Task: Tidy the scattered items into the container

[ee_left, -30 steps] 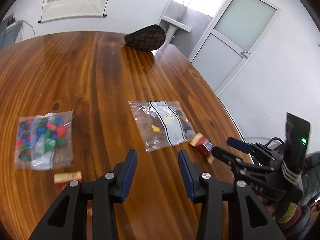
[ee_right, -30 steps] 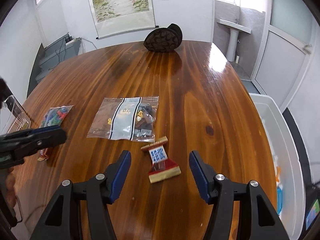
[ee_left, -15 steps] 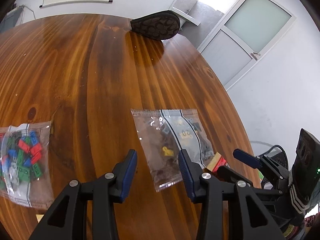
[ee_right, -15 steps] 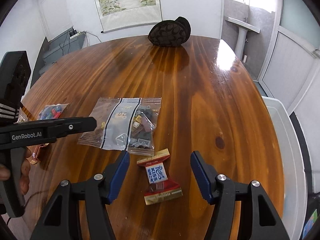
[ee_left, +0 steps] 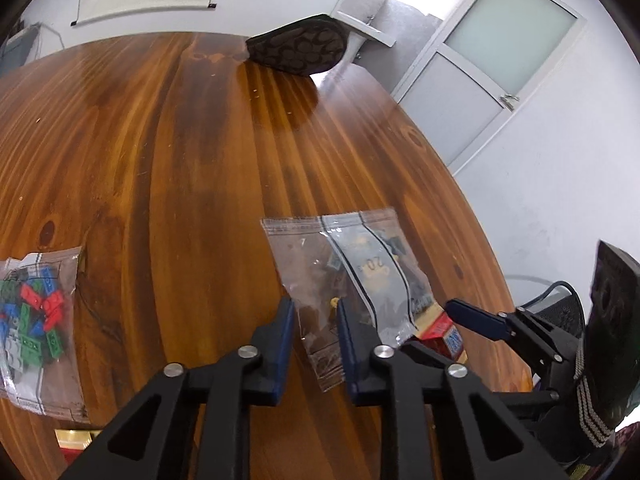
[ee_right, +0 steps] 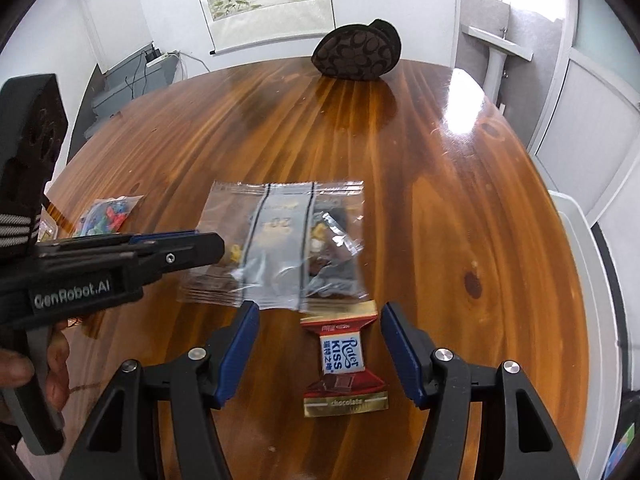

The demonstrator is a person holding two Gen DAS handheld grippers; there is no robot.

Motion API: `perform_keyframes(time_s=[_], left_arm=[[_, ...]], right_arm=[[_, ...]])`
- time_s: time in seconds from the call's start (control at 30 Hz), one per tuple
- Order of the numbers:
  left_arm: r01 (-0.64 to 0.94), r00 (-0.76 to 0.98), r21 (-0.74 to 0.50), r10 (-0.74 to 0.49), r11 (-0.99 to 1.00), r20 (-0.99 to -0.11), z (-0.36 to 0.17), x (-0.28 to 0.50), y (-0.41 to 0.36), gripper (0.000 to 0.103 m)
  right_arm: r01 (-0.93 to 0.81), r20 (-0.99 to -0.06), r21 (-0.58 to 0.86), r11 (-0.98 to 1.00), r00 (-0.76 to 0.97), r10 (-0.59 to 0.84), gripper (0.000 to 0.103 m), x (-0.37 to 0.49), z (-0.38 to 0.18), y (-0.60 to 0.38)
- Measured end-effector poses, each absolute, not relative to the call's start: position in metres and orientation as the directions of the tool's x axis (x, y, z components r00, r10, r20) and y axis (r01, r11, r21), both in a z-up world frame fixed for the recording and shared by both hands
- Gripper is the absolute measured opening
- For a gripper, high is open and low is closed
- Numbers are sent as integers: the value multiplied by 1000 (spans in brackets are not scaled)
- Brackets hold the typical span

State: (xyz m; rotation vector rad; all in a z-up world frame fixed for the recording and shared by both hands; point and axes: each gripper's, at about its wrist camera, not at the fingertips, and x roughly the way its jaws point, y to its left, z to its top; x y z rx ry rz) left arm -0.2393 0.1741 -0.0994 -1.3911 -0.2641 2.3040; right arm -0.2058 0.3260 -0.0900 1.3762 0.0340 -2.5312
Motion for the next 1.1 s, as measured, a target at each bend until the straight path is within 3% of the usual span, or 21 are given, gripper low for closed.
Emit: perform_keyframes(time_s=[0.2, 0.5, 0.57, 0.63, 0.8, 1.0, 1.1], left_arm=[[-284, -405, -381, 470, -880, -784, -94, -216, 163, 4], [-276, -480, -350, 444, -895, -757, -71, -169, 134, 4], [-250, -497, -341, 422, -906, -758, -68, -170, 132, 10], [-221, -506, -351, 415, -910, -757, -67, -172, 130, 22], [-194, -538, -329, 380, -924, -752, -57, -167, 126, 29], [-144, -612, -289, 315, -946, -726, -37, -140, 101, 50], [-86, -640, -288, 274, -954, -718, -31, -120, 77, 51]], right_arm=[[265, -832, 130, -955, -494, -251, 63, -189, -92, 318], [245, -805, 164, -956, -527, -273, 63, -142, -74, 328], [226, -799, 132, -965, -552, -238, 63, -136, -68, 332], [210, -790, 126, -970, -570, -226, 63, -134, -61, 335], [168, -768, 96, -981, -614, -181, 63, -129, -44, 337], [68, -739, 113, -991, -662, -129, 64, -119, -29, 331], [72, -724, 68, -995, -683, -99, 66, -108, -23, 312]])
